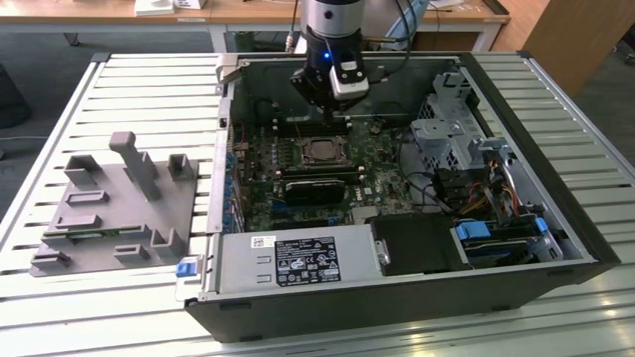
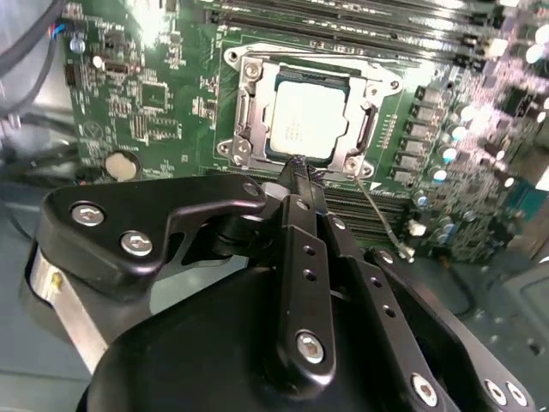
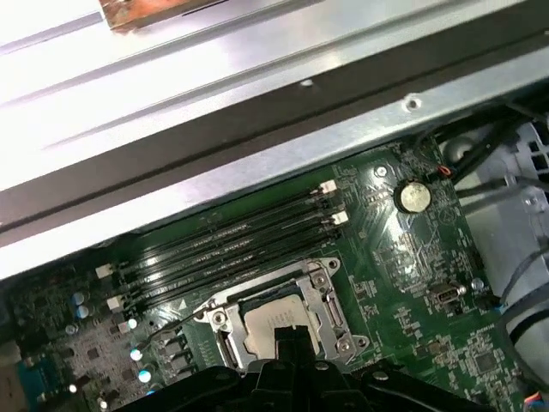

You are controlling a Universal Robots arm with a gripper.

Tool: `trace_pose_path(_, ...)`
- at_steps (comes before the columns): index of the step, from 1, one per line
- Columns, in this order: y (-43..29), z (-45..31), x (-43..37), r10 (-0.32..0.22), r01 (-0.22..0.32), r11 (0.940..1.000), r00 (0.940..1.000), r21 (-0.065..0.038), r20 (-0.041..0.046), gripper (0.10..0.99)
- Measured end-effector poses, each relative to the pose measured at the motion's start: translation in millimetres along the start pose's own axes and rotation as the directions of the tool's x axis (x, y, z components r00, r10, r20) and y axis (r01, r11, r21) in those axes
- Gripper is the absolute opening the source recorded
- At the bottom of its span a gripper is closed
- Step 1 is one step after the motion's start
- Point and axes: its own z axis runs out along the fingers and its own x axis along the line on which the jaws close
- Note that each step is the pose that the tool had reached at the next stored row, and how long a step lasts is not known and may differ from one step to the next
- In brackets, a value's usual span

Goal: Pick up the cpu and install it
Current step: 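Install the first cpu locking lever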

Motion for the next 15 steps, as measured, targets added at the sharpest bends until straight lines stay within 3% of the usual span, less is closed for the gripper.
trace_pose_path(4,0.0,0.2,0.0,-0.073,0.073,0.9973,0.9973,-0.002,-0.0023,0.106)
trace_pose_path(8,0.0,0.3,0.0,-0.144,0.144,0.9895,0.9895,-0.004,-0.0044,0.106)
trace_pose_path(15,0.0,0.4,0.0,-0.269,0.269,0.9632,0.9632,-0.009,-0.0076,0.106)
